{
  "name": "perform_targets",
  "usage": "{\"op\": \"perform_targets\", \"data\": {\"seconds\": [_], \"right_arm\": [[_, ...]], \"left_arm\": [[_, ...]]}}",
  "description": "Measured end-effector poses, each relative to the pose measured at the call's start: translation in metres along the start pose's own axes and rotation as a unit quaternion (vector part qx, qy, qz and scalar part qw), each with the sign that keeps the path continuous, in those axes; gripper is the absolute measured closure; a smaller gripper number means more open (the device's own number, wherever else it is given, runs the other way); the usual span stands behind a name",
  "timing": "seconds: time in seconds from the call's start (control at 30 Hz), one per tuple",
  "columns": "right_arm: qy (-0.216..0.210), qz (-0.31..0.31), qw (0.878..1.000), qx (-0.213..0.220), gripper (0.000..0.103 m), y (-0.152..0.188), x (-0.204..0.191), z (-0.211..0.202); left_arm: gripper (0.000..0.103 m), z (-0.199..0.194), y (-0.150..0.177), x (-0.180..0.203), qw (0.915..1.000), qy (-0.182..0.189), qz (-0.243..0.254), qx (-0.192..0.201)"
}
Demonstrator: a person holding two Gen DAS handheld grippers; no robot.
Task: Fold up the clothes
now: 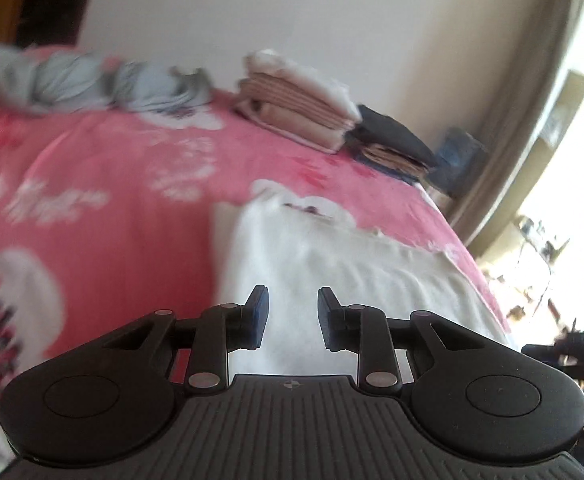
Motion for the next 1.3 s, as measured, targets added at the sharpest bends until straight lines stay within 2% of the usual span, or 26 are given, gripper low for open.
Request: {"op": "perform_targets", "data": {"seconds": [0.07,0.13,0.2,0.27,0.33,0.43,0.5,0.63,0.7,0.8,0.93,1.07,1.17,1.23,1.27,1.3], "right_arm": [[0.005,-0.066,0.998,0.014,0.075,-0.006,-0.019,0.011],[0.010,-0.118,0.993,0.019,0.080,-0.009,-0.036,0.027],[0.022,-0.157,0.987,0.016,0.081,-0.007,-0.046,0.047],[0.058,-0.178,0.982,-0.004,0.081,0.000,-0.039,0.076],[0.062,-0.163,0.984,-0.028,0.082,0.006,-0.023,0.096],[0.053,-0.153,0.986,-0.034,0.080,-0.007,-0.026,0.083],[0.041,-0.152,0.988,-0.003,0.079,-0.022,-0.028,0.067],[0.061,-0.165,0.983,0.043,0.070,-0.059,-0.023,0.062],[0.070,-0.182,0.979,0.057,0.065,-0.078,-0.022,0.074],[0.065,-0.209,0.973,0.068,0.057,-0.103,-0.026,0.100],[0.042,-0.233,0.971,0.041,0.055,-0.126,-0.031,0.142],[0.031,-0.234,0.972,0.001,0.055,-0.142,-0.024,0.181],[0.016,-0.210,0.977,-0.028,0.057,-0.150,-0.016,0.198],[-0.009,-0.202,0.979,-0.024,0.064,-0.151,-0.015,0.198],[-0.015,-0.203,0.979,-0.024,0.071,-0.151,-0.015,0.197],[-0.021,-0.206,0.978,-0.024,0.078,-0.151,-0.016,0.197]], "left_arm": [[0.077,0.019,0.003,0.004,1.0000,-0.005,0.005,-0.004],[0.077,0.037,0.008,0.006,0.9998,-0.015,0.007,-0.008],[0.077,0.050,0.019,-0.010,0.9981,-0.058,-0.012,-0.015],[0.077,0.061,0.030,-0.029,0.9967,-0.069,-0.027,-0.032],[0.078,0.055,0.029,-0.034,0.9977,-0.052,-0.033,-0.028],[0.075,0.048,0.015,-0.030,0.9988,-0.036,-0.017,-0.028],[0.066,0.045,0.006,-0.029,0.9992,-0.032,-0.020,-0.017],[0.061,0.060,-0.009,-0.022,0.9993,-0.036,-0.002,-0.011],[0.055,0.077,-0.017,-0.017,0.9987,-0.046,0.016,-0.015],[0.053,0.097,-0.027,-0.010,0.9976,-0.056,0.037,-0.014],[0.052,0.125,-0.037,-0.005,0.9961,-0.062,0.061,-0.013],[0.052,0.154,-0.044,-0.007,0.9940,-0.070,0.080,-0.023],[0.052,0.169,-0.050,-0.013,0.9950,-0.064,0.070,-0.033],[0.053,0.177,-0.052,-0.016,0.9958,-0.057,0.061,-0.039],[0.055,0.180,-0.052,-0.016,0.9961,-0.053,0.058,-0.040],[0.063,0.183,-0.052,-0.017,0.9963,-0.050,0.057,-0.042]]}}
Point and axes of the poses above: each gripper's, at about its wrist camera, not at the fingertips, and z roughly the way its jaws point, x to its right, y to its underside, the point moved 2 cm from there along z, roughly the way its jaws point, and after that the axes turned 5 degrees about x, right-handed, at the moved point
